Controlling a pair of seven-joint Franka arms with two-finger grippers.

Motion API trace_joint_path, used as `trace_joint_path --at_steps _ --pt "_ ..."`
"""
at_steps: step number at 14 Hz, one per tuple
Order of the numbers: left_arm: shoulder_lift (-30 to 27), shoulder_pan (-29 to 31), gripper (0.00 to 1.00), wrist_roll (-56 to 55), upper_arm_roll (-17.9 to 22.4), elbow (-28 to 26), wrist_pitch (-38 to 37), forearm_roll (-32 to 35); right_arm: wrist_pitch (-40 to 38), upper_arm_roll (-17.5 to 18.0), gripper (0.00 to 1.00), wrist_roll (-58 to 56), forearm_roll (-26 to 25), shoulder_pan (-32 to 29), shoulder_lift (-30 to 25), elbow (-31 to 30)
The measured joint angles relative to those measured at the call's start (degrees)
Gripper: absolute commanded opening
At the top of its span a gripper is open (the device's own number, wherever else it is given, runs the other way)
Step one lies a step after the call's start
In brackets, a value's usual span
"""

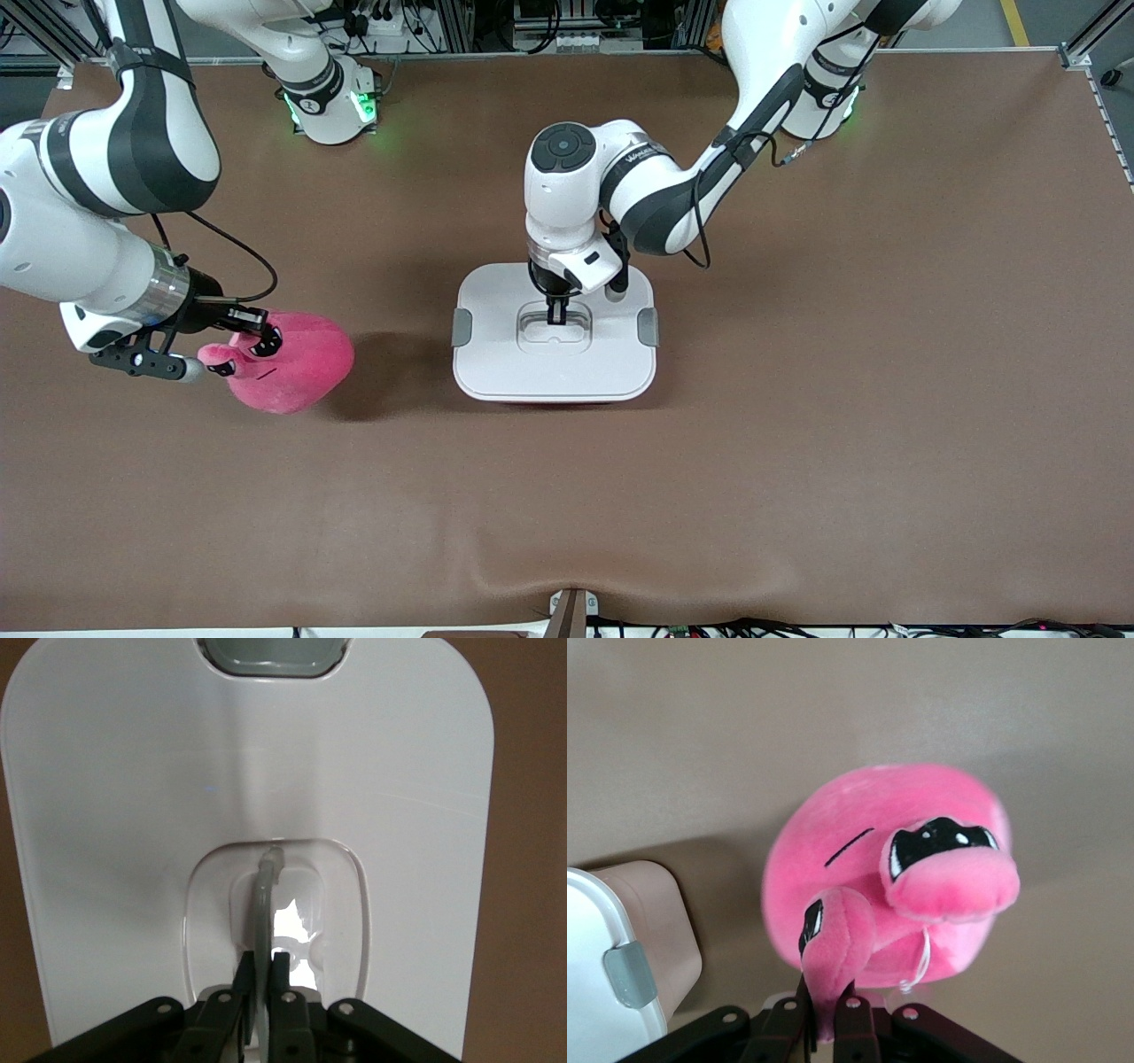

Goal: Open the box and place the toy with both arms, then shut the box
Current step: 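Lift the lid aside with the left gripper while the right gripper raises the plush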

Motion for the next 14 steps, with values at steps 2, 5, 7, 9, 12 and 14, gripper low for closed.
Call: trace_joint_path --at_steps 2,5,7,9,12,14 --pt "0.0 0.0 0.0 0.0 0.0 0.1 0.1 0.0 0.0 0.1 0.0 0.0 0.0 0.0 0.0 0.0" --pt "0.0 0.0 0.0 0.0 0.0 0.1 0.1 0.0 0.1 0.3 0.0 -0.2 0.0 0.1 0.0 0.0" --pt "0.0 0.0 0.0 0.0 0.1 0.1 0.1 0.0 0.2 0.1 0.0 -1.2 0.0 0.0 0.0 0.0" --pt "0.0 0.1 0.0 0.0 0.1 0.2 0.2 0.0 0.2 0.1 0.0 -2.1 0.0 0.0 -0.4 0.1" --pt "0.0 0.1 0.0 0.0 0.1 0.6 0.2 0.0 0.2 0.5 0.0 -2.6 0.1 0.3 -1.0 0.1" --pt "-0.3 0.2 0.0 0.0 0.2 1.0 0.2 0.0 1.7 0.9 0.0 -3.6 0.1 1.6 -1.1 0.2"
